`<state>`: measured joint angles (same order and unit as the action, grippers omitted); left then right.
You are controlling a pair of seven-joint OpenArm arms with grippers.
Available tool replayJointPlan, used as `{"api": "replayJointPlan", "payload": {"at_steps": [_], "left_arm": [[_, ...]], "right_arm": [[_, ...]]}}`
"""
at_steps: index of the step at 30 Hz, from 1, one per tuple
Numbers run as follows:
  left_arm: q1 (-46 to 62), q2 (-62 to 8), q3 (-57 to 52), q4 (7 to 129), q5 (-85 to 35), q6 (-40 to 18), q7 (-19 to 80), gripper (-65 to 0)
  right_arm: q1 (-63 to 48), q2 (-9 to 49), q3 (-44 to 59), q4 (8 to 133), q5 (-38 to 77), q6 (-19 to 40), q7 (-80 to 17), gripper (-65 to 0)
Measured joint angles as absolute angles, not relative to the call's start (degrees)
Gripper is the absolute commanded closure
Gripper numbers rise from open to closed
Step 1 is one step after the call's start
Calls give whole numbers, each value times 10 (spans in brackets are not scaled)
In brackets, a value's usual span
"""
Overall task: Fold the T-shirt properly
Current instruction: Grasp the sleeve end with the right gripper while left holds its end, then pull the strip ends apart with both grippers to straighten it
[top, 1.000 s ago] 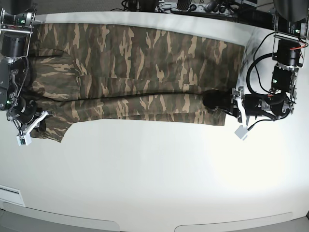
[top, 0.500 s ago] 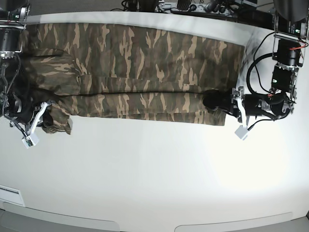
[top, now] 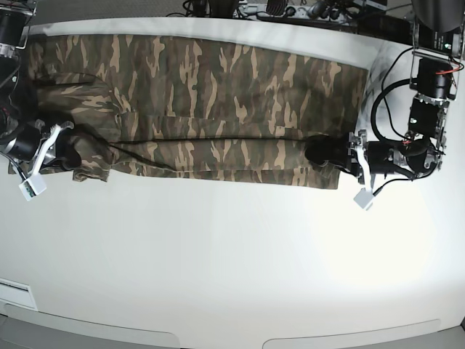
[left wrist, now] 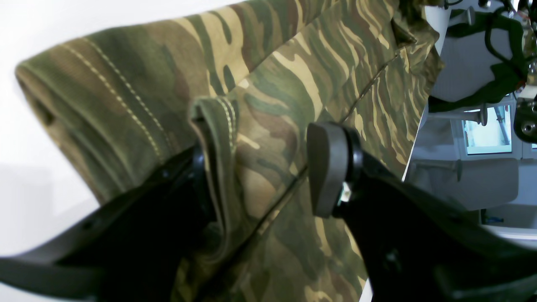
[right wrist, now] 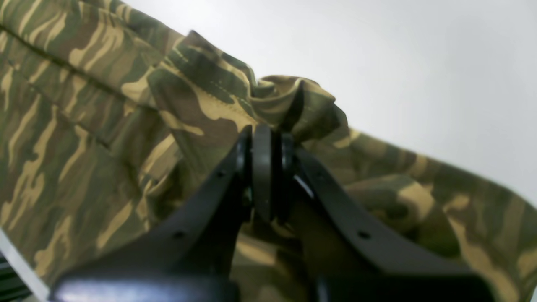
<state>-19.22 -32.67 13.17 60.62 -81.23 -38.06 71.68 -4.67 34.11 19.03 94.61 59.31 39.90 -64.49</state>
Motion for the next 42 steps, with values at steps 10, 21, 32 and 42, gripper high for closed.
{"api": "replayJointPlan", "payload": {"at_steps": [10,21,32,42], "left_arm": [[-193,-327,132,606,-812,-381,716,-331],[-218,-326,135,604,-808,-382,733,-331],[-246,-329,112,600,-836,-378,796,-324],[-246,-369,110,600,-836,-378,798,-324]], "right_arm": [[-115,341,288,954,681,399,-719,0],[-186,335,298,955,690,399,-738,0],[-189,335,298,955,585,399,-644,0],[-189,333,298,955,576,399,-635,0]]}}
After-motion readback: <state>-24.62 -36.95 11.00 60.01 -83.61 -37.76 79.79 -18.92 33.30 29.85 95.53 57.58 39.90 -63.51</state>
